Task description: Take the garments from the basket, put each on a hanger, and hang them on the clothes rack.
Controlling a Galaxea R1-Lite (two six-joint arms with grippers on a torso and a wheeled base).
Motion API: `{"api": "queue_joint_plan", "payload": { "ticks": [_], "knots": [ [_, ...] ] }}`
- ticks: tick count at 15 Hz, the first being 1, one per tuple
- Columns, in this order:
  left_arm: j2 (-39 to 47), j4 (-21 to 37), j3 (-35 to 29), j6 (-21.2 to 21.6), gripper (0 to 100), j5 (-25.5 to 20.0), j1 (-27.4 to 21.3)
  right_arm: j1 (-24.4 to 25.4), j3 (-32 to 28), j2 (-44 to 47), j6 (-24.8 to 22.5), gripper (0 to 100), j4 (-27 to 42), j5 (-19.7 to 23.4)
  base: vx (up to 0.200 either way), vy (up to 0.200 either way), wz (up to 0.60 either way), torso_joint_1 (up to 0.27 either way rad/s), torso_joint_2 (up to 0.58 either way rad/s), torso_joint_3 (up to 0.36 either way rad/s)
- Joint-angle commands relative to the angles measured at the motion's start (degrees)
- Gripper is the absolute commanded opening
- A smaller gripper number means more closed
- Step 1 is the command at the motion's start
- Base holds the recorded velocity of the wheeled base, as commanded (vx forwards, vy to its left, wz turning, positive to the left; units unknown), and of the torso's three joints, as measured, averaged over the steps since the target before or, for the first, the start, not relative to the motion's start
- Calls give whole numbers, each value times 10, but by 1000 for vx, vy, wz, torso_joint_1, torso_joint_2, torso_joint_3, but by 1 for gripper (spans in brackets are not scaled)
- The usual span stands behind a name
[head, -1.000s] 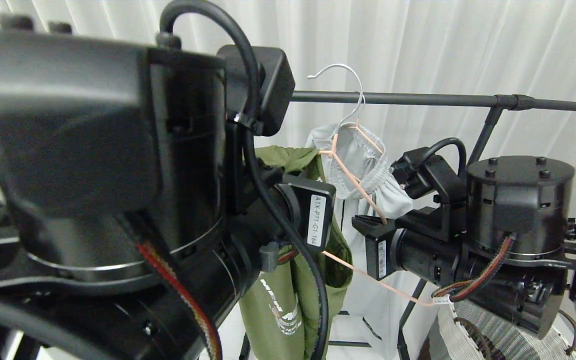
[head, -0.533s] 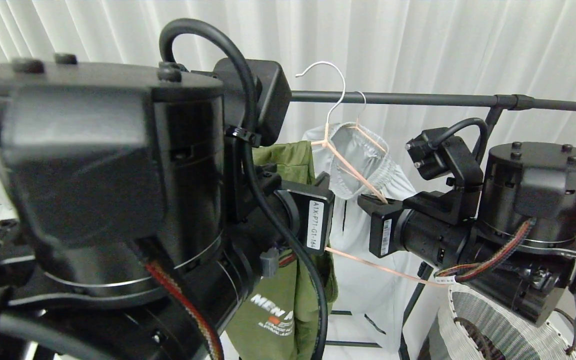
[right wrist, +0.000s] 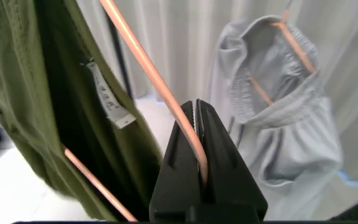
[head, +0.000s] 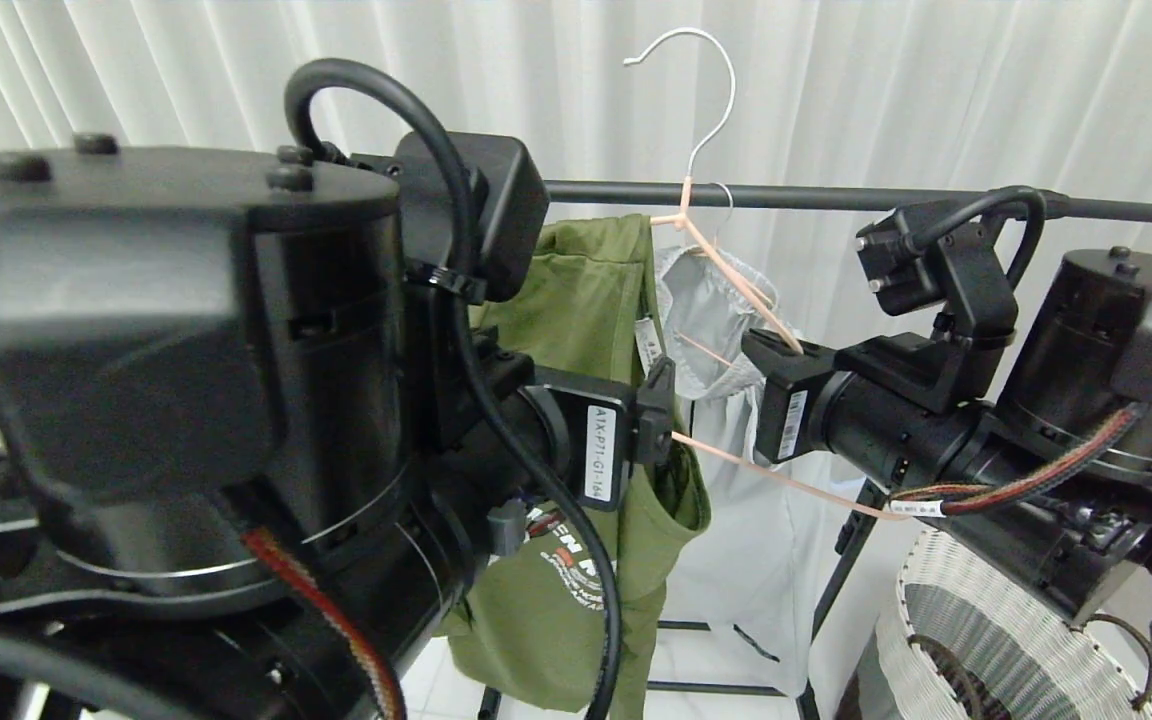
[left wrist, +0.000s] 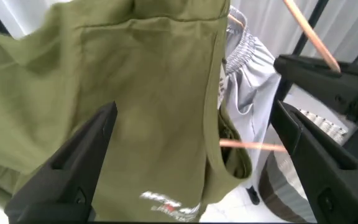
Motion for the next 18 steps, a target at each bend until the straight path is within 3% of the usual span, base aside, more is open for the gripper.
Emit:
{"api": "queue_joint_plan", "payload": {
  "ticks": [1,3,5,8,9,11,12,16,18],
  "knots": [
    [-35,1,26,1,100,0,-1,-24,20,-6,-15,0,-19,1,0,0,0,0,0,0],
    [-84,1,72,22,100,-6,0,-49,48,-15,-43,0,-48,5,0,0,0,0,0,0],
    [-129,1,111,52,100,-45,11,-56,63,-25,-50,0,-56,5,0,0,0,0,0,0],
    [-192,1,135,172,100,-190,96,-62,102,-43,-59,0,-76,5,0,0,0,0,0,0],
    [-196,1,129,210,100,-272,160,-62,121,-53,-69,0,-88,5,0,0,0,0,0,0],
    [-185,1,100,224,100,-383,240,-62,147,-66,-85,0,-106,5,0,0,0,0,0,0],
    [-175,1,92,224,100,-414,252,-62,155,-69,-96,0,-115,5,0,0,0,0,0,0],
    [-130,2,65,225,100,-524,253,-59,181,-75,-140,0,-151,9,0,0,0,0,0,0],
    [-108,2,61,235,100,-533,241,-59,202,-89,-168,0,-166,22,0,0,0,0,0,0]
  ]
}}
